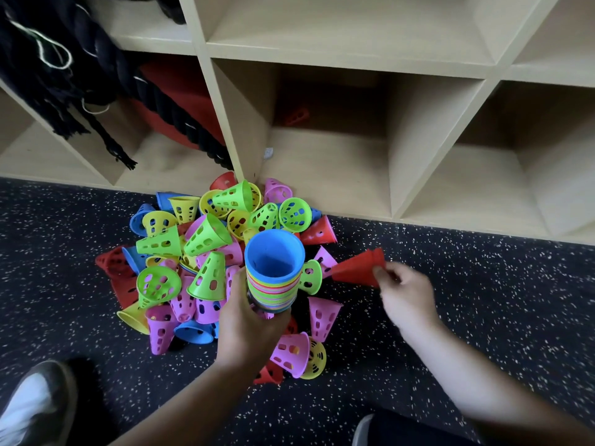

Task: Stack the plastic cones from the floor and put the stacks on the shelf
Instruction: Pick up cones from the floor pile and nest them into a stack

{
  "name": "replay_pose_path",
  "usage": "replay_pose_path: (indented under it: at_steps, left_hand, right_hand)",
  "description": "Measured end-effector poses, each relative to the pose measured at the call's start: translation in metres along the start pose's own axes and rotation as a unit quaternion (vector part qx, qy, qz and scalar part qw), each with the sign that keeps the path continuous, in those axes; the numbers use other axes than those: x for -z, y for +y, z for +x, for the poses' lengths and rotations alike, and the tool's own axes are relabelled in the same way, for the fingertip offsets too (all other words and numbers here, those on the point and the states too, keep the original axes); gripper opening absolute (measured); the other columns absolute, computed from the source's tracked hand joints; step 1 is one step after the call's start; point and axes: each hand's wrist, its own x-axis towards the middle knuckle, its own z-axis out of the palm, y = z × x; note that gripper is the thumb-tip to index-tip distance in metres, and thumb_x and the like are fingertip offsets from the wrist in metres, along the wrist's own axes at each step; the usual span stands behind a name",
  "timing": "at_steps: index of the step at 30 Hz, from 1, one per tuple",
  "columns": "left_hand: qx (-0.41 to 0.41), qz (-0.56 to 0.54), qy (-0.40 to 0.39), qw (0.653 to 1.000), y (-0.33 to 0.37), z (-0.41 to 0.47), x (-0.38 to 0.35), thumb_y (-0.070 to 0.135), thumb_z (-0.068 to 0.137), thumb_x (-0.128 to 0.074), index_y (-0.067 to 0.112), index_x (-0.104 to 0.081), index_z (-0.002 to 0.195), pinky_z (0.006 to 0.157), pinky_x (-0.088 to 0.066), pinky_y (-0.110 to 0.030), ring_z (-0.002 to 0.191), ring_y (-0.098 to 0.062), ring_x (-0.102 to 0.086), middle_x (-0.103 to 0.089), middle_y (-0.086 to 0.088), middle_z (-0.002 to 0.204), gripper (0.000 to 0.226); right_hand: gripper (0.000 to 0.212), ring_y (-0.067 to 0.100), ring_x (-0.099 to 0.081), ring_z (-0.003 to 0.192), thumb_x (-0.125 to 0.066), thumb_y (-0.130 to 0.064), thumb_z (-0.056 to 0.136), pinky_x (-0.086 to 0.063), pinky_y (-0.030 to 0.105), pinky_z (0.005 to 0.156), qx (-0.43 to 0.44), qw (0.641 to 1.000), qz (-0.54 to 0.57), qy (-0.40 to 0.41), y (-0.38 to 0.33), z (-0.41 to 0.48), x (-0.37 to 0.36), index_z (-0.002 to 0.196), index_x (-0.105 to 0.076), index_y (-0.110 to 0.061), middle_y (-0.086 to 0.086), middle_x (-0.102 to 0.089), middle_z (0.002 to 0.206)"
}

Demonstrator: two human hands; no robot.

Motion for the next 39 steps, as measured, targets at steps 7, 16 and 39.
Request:
replay_pose_path:
  at_steps: [7,16,39]
  left_hand:
    - [-0.005,0.012,-0.009,1.0,0.002,0.001,-0.011,0.022,0.07,-0.087,0.043,-0.05,0.11,0.069,-0.055,-0.019,0.085,0.002,-0.068,-0.07,0.021,0.097,0.059]
    - [-0.011,-0.005,-0.002,1.0,0.009,0.002,-0.017,0.022,0.069,-0.087,0.034,-0.054,0.114,0.073,-0.054,-0.019,0.088,0.003,-0.068,-0.071,0.016,0.099,0.057]
    - [-0.01,0.002,-0.02,1.0,-0.006,0.0,-0.003,0.016,0.07,-0.088,0.028,-0.055,0.119,0.075,-0.059,-0.026,0.088,0.001,-0.07,-0.072,0.018,0.1,0.06]
  right_hand:
    - [0.009,0.0,-0.052,0.062,-0.066,-0.025,0.092,-0.035,0.007,0.057,0.283,0.958,-0.01,0.038,-0.099,-0.05,0.071,0.097,-0.073,-0.023,-0.013,-0.066,0.075]
    - [0.021,0.01,-0.051,0.063,-0.065,-0.026,0.093,-0.037,0.009,0.061,0.346,0.935,0.048,-0.058,-0.106,-0.049,0.035,0.114,-0.069,-0.025,-0.011,-0.065,0.098]
    - [0.013,0.003,-0.053,0.062,-0.066,-0.011,0.093,-0.035,0.01,0.055,0.357,0.929,0.031,0.092,-0.087,-0.038,0.027,0.102,-0.074,-0.014,-0.001,-0.067,0.086]
